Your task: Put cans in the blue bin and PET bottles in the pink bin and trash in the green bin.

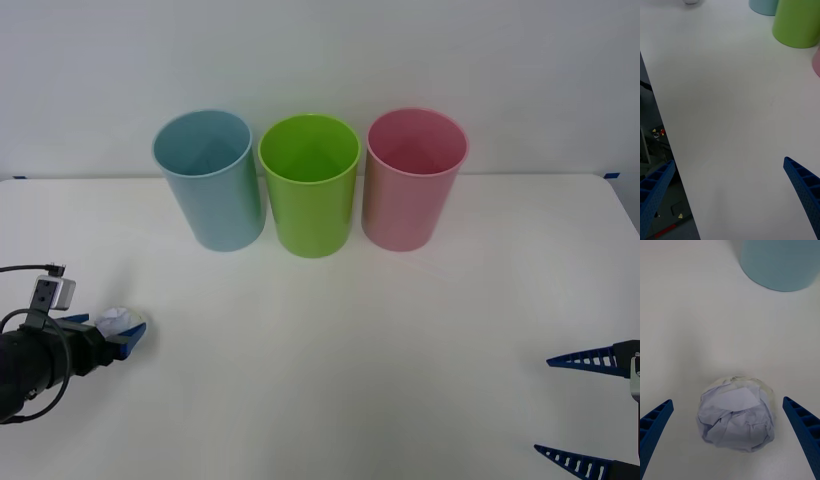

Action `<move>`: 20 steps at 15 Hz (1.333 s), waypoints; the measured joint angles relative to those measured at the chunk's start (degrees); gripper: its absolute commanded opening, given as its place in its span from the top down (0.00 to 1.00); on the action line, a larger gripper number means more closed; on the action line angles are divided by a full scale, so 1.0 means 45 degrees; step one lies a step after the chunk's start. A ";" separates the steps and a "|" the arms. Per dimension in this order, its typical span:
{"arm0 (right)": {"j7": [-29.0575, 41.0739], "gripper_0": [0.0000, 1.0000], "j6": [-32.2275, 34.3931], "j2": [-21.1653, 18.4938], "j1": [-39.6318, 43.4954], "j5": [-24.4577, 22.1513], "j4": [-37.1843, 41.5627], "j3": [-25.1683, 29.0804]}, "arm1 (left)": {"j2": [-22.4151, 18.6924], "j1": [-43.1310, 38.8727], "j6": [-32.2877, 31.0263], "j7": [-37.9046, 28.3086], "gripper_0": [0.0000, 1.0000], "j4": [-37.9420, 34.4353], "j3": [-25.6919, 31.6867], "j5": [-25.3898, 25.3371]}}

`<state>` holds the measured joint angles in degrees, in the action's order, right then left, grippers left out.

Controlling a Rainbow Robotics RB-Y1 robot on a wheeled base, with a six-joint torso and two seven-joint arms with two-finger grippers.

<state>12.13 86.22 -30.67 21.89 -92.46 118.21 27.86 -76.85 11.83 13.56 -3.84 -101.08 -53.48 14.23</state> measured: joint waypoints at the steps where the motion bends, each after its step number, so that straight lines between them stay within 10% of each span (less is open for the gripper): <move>1: 0.0000 0.00 0.0000 0.0000 0.0000 0.0000 0.0000 0.0000 | 0.0125 0.0213 0.0000 0.0018 0.00 0.0180 -0.0221 -0.0064; 11: 0.0000 0.00 0.0000 0.0000 0.0000 0.0000 0.0000 0.0000 | 0.1310 0.0649 -0.0181 0.0152 0.00 0.1418 -0.0402 0.0100; 12: 0.0000 0.00 0.0000 0.0000 0.0000 0.0000 0.0000 0.0000 | 0.1390 0.0669 -0.0234 0.0174 0.12 0.1540 -0.0402 0.0206; 13: 0.0000 0.00 0.0000 0.0000 0.0000 0.0000 0.0000 0.0000 | 0.1409 0.0672 -0.0252 0.0202 0.66 0.1585 -0.0402 0.0264; 14: 0.0000 0.00 0.0000 0.0000 0.0000 0.0000 0.0000 0.0000 | 0.1421 0.0673 -0.0263 0.0231 0.96 0.1622 -0.0402 0.0301; 20: 0.0000 0.00 0.0000 0.0000 0.0000 -0.0001 0.0000 0.0000 | 0.1416 0.0673 -0.0374 0.0053 1.00 0.1799 -0.0519 0.0308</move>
<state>12.13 86.22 -30.67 21.89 -92.46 118.21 27.86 -70.48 14.85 11.87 -3.60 -92.98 -55.81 15.62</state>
